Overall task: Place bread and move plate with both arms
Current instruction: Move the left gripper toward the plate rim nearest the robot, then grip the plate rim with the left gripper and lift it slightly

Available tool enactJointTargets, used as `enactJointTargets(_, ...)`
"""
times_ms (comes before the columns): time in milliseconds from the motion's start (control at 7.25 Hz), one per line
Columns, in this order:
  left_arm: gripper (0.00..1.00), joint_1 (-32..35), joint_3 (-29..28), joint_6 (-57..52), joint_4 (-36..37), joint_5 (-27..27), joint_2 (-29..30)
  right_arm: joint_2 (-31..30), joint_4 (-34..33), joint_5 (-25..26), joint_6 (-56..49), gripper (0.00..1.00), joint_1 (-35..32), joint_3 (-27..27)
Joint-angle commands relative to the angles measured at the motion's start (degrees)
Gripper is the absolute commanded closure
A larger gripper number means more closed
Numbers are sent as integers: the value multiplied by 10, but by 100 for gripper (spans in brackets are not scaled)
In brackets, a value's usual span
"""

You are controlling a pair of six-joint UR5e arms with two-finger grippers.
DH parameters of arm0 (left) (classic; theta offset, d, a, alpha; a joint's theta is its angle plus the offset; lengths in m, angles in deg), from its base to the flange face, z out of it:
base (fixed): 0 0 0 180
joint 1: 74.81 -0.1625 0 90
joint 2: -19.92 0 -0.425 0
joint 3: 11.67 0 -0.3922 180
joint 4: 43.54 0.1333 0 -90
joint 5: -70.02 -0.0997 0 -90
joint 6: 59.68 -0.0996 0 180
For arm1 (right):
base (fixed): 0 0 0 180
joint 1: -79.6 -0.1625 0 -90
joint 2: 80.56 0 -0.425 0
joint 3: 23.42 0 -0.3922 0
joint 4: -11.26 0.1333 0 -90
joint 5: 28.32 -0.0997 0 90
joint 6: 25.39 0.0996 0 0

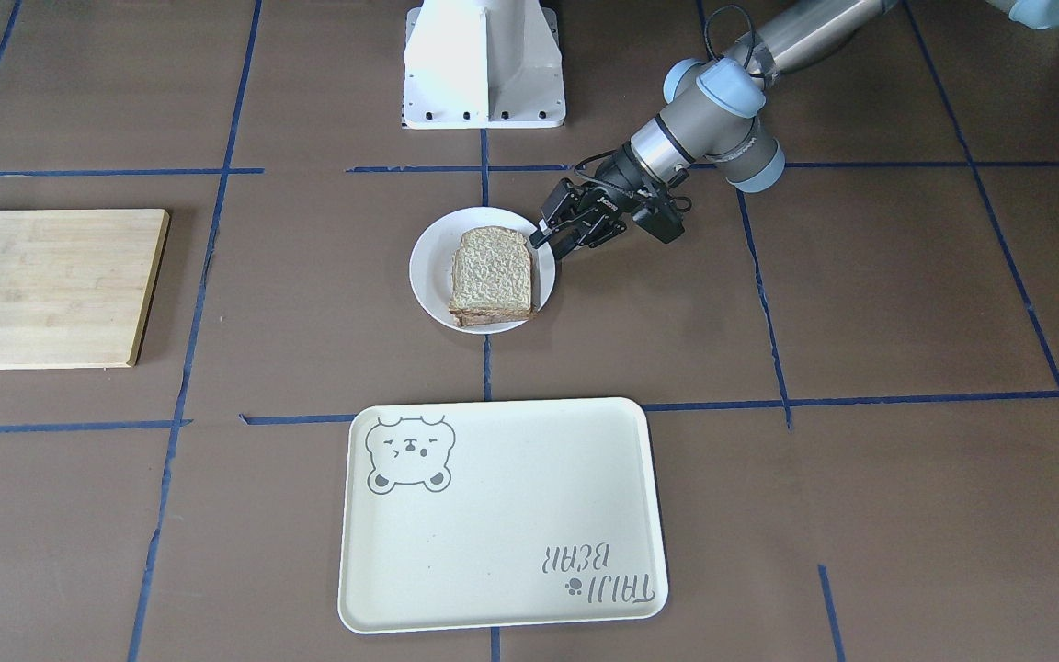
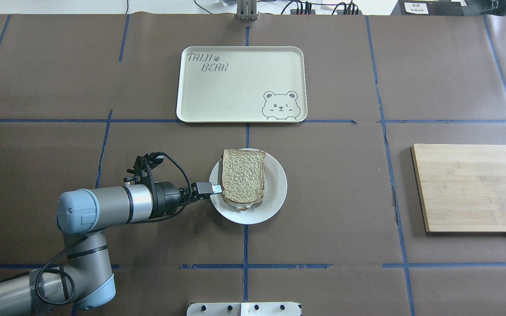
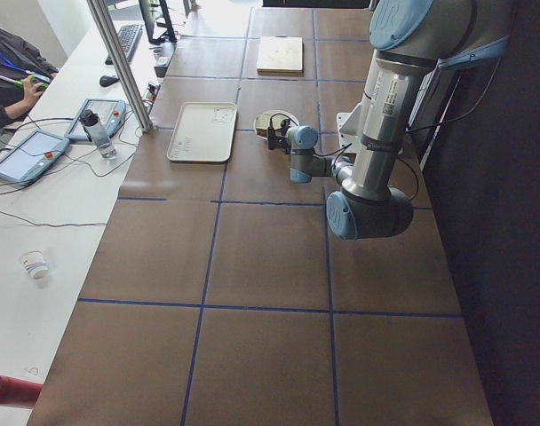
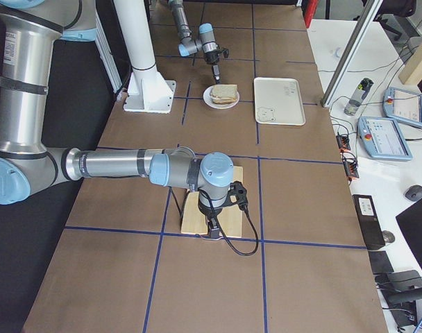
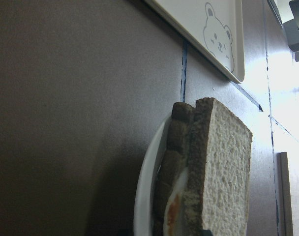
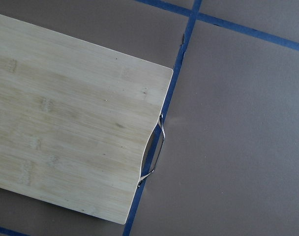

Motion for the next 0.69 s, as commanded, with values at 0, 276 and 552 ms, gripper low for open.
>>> enactJointTargets(0,57,0,-6,18,0,0,3,0,0,0,-1,0,-1,-1)
enactJointTargets(276,57,0,-20,19,0,-1,12,0,0,0,-1,0,-1,-1)
enactJointTargets(552,61,0,-25,19,0,-1,16,-1,0,0,0,0,0,-1)
